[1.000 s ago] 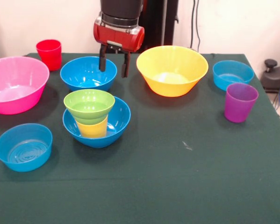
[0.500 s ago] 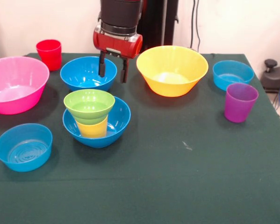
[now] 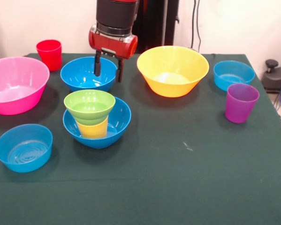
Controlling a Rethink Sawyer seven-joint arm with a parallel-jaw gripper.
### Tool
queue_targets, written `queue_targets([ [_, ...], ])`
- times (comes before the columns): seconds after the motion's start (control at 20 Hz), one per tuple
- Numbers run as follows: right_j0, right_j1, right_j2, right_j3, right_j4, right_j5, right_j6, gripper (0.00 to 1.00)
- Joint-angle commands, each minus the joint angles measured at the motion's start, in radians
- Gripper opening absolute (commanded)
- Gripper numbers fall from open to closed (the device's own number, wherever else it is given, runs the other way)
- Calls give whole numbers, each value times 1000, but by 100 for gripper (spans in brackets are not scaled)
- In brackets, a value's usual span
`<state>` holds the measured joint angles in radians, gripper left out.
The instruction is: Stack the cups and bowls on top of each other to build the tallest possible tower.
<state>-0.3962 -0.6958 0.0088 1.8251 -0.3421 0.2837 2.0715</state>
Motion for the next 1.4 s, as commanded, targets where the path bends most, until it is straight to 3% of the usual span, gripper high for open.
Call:
queue_targets([
  [0.05, -4, -2, 54, 12, -68, -21, -8, 100],
  [0.45, 12, 17, 43, 13, -65, -42, 17, 100],
  [0.9, 42, 89, -3, 1, -79, -127, 54, 100],
  [1.4, 73, 166, -27, 0, -46, -214, 79, 100],
])
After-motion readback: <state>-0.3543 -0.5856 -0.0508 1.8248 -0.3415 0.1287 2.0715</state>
